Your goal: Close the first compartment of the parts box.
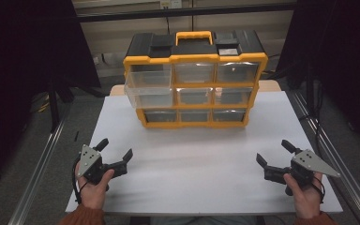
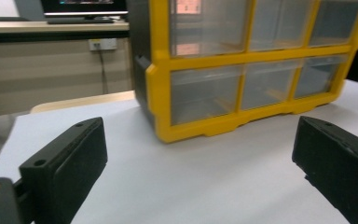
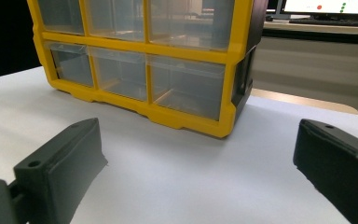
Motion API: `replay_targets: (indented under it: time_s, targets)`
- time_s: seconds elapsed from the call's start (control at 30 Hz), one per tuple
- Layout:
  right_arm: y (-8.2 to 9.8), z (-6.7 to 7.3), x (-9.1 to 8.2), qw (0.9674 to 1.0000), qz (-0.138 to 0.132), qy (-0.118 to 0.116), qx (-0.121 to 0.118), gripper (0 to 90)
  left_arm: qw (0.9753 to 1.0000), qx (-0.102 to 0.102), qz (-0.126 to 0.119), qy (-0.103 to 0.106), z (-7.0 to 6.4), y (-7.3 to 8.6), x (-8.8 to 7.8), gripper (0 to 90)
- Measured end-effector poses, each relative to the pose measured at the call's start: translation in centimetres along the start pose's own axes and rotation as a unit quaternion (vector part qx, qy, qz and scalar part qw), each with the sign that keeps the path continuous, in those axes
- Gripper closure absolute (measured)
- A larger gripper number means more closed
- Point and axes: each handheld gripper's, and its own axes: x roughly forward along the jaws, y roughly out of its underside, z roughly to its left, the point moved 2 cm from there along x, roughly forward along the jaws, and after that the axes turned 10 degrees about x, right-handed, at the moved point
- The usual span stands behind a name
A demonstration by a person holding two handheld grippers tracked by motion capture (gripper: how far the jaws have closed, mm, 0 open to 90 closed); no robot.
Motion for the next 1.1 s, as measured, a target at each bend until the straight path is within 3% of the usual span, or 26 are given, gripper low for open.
replay_targets:
  time_s: [0.03, 0.5, 0.6, 0.8, 0.87, 0.97, 1.1]
  targets:
    - [0.0, 0.0, 0.0, 1.0, 0.0, 0.0, 0.0, 1.4, 0.9999, -0.006, -0.005, 0.011, -0.1, -0.1, 0.0, 3.1]
    - [0.0, 0.1, 0.0, 1.0, 0.001, -0.001, -0.006, 1.4, 0.9994, -0.015, 0.007, 0.031, -0.3, -0.3, 0.2, 3.1]
    - [0.1, 0.1, 0.0, 1.0, 0.0, 0.0, -0.008, 1.4, 0.9991, -0.019, 0.001, 0.037, -0.3, -0.4, 0.2, 3.4]
    - [0.1, 0.1, 0.1, 1.0, 0.0, 0.001, -0.01, 1.3, 0.9987, -0.009, 0.0, 0.05, -0.7, -0.9, 0.3, 3.4]
    - [0.1, 0.2, 0.1, 1.0, 0.001, 0.0, -0.01, 1.3, 0.9986, -0.017, -0.003, 0.051, -0.8, -1.0, 0.3, 3.4]
    - [0.1, 0.1, 0.1, 0.9999, 0.003, 0.001, -0.011, 1.3, 0.9978, -0.011, -0.004, 0.066, -1.0, -1.4, 0.1, 2.7]
    - [0.1, 0.2, 0.1, 0.9999, 0.003, -0.001, -0.01, 1.3, 0.998, -0.008, -0.01, 0.062, -1.5, -1.7, 0.0, 0.5]
